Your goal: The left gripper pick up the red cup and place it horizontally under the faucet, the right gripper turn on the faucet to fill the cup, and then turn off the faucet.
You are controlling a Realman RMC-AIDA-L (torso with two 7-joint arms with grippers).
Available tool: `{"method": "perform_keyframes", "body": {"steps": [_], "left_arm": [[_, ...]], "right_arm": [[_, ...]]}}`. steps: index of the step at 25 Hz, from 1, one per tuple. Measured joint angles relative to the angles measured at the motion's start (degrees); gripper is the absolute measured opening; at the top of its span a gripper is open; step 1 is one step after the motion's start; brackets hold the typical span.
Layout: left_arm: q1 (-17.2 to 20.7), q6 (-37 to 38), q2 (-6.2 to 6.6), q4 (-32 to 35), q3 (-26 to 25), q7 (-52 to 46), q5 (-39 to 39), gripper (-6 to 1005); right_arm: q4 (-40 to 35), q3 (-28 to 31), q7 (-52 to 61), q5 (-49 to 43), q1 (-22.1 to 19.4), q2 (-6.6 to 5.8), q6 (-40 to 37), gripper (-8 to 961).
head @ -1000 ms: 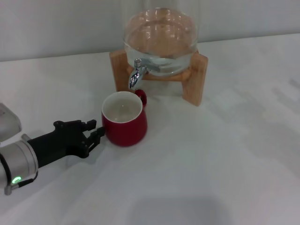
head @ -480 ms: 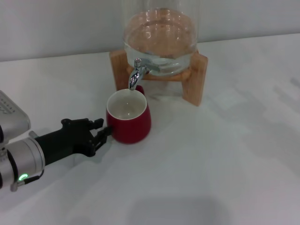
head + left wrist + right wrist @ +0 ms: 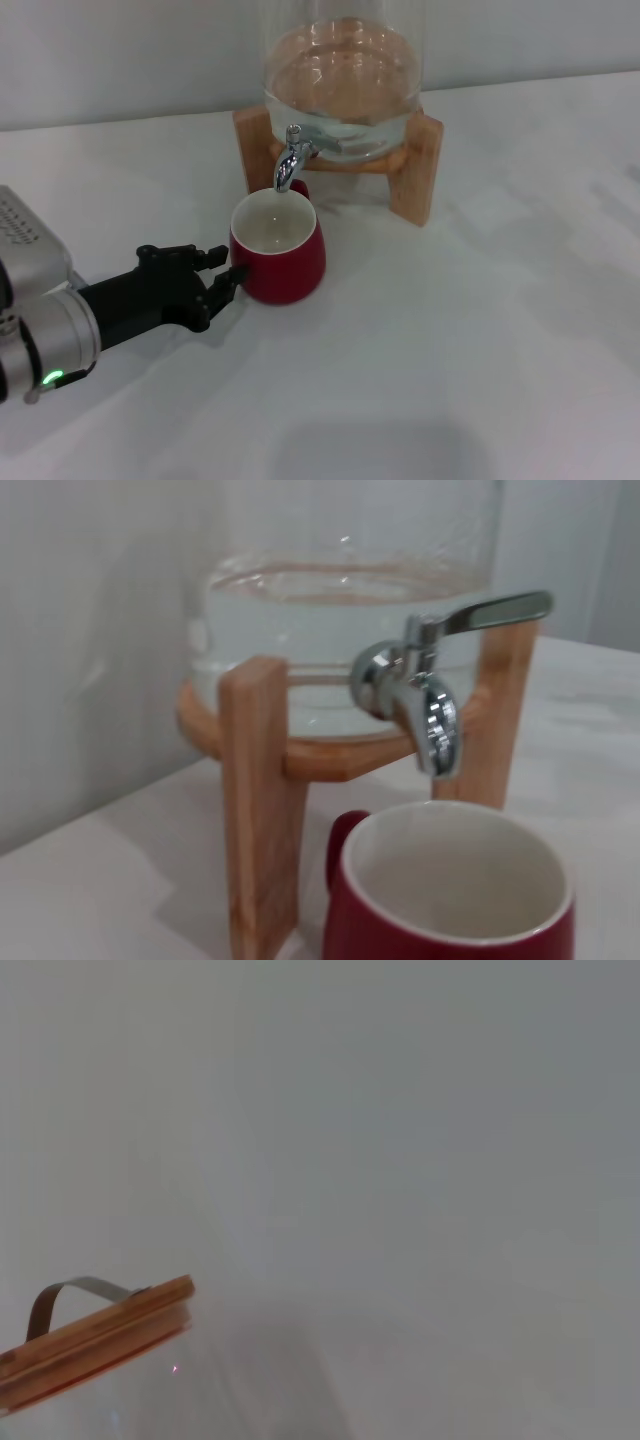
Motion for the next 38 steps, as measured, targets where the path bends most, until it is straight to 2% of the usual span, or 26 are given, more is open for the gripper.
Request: {"method": "perform_keyframes", "body": {"steps": [7,13,19,27,32,38], "left_arm": [[7.2,-0.6,0.11,9.0,0.5,-0.1,0.7,326],[9.7,-1.2,0.09,11.5,0.0,-0.3,0.8,329],[13.4,-1.2,-0.06,13.9,-7.1,-3.5,-1.2,333],[16.9,-8.3,-0.09,13.2,-17.2,-4.1,-10.7,337],[17.7,-12.1,0.05,10.9,-22.7,-5.9,-14.5,585],[17.1,-18.6,0.17,6.5,-31.0,-11.3,-14.0,695]], "right_arm": [[0.2,1.0,0.0,-0.2,-0.1,-0.01,0.2,780],[0.3,0.9,0.0,-0.2,-0.1,0.00,0.4,780],[0.7,1.0,-0.2,-0.2,-0.3,0.08,0.4,781],[0.9,0.9,-0.8,-0.3,-0.6,0.02,0.4,781],[0.5,0.6,-1.4,-3.1,-0.4,0.00,0.6,780],[-1.2,-0.2,-2.2,-6.9,0.2,0.03,3.4,780]]}}
